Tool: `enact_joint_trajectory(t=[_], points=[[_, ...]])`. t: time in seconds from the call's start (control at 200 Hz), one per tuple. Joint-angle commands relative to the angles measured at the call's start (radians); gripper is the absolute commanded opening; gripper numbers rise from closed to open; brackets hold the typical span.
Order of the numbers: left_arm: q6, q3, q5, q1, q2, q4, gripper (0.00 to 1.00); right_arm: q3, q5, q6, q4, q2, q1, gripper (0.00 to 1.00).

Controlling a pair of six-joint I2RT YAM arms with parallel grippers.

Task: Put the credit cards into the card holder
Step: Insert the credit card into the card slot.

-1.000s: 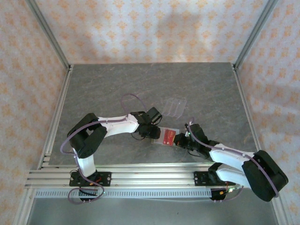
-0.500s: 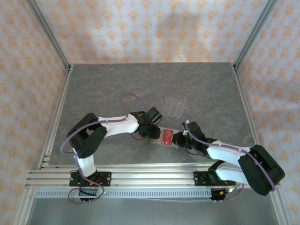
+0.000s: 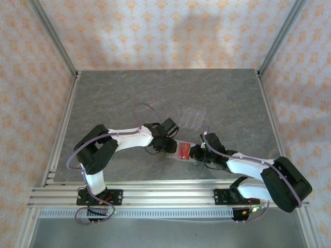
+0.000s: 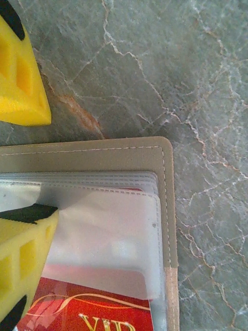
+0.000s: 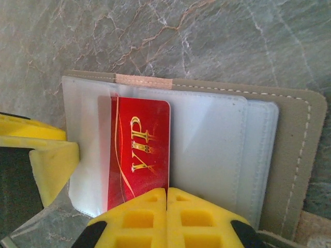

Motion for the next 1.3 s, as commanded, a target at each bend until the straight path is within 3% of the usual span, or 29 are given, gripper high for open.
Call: enact_joint_trajectory(t=[0.0,0.245,0.971,1.296], points=[[-0.011,-0.047,-0.028,-0.011,0.056,-0.001,0.46,0.041,0.048,-0.005,-0.035,0.011,0.008,0.0],[-0.009,-0.057,-0.029,-0.011,0.055,0.003,0.46,0.07,0.084,-0.002,-0.066,0.031,0.006,0.0],[-0.017,-0.07,-0.014,-0.01,0.068,0.03,0.46,0.054,0.04,0.045,0.036,0.059,0.044,0.0],[-0.015,-0.073,-0.019,-0.012,0.063,0.028,0.46,0.097,0.047,-0.02,-0.09,0.042,0.044,0.0]])
